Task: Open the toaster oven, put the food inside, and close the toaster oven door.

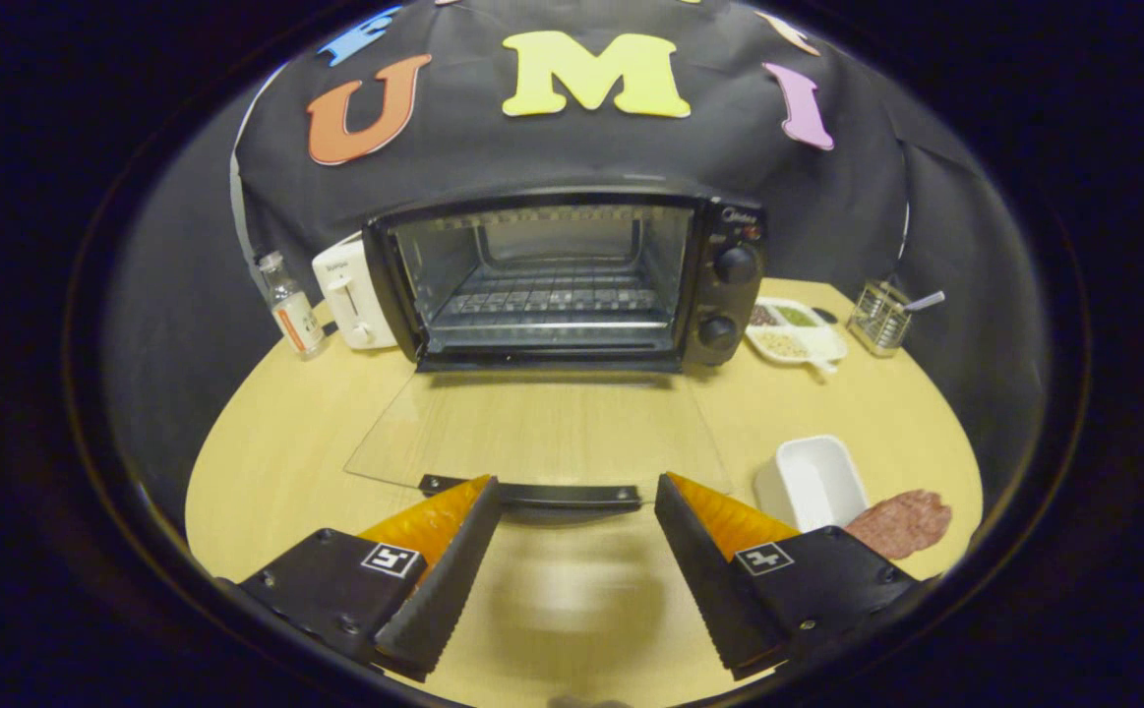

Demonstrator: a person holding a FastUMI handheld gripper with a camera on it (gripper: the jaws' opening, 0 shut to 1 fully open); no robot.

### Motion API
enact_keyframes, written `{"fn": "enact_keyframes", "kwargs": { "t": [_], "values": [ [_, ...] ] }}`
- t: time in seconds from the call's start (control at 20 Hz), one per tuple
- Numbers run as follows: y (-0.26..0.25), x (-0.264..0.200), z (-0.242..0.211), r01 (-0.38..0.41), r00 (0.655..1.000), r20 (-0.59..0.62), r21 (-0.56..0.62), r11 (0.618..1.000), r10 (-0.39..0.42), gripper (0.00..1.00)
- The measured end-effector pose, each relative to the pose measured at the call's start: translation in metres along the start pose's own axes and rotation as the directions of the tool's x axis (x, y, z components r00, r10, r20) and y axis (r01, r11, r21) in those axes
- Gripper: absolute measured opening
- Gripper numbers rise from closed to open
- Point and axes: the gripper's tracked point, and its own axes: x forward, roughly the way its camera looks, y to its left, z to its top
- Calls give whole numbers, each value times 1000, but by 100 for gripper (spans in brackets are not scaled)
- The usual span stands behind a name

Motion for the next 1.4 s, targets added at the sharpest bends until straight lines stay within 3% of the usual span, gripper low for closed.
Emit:
{"fn": "enact_keyframes", "kwargs": {
  "t": [0.2,0.4,0.5,0.7,0.9,1.0,1.1,1.25,1.4],
  "values": [
    [-70,-27,42,18,996,85,-66,998,-12,100],
    [-160,-37,42,20,998,66,-69,997,-15,100],
    [-192,-34,28,-20,1000,13,-52,998,21,100],
    [-224,-25,-15,-178,975,-132,37,983,181,96],
    [-210,-30,-52,-357,880,-253,205,911,402,81],
    [-205,-34,-61,-408,831,-286,271,872,478,70],
    [-202,-35,-68,-427,794,-302,340,838,527,59],
    [-198,-37,-73,-431,756,-304,435,791,579,27],
    [-196,-39,-71,-438,733,-292,489,754,615,19]
  ]
}}
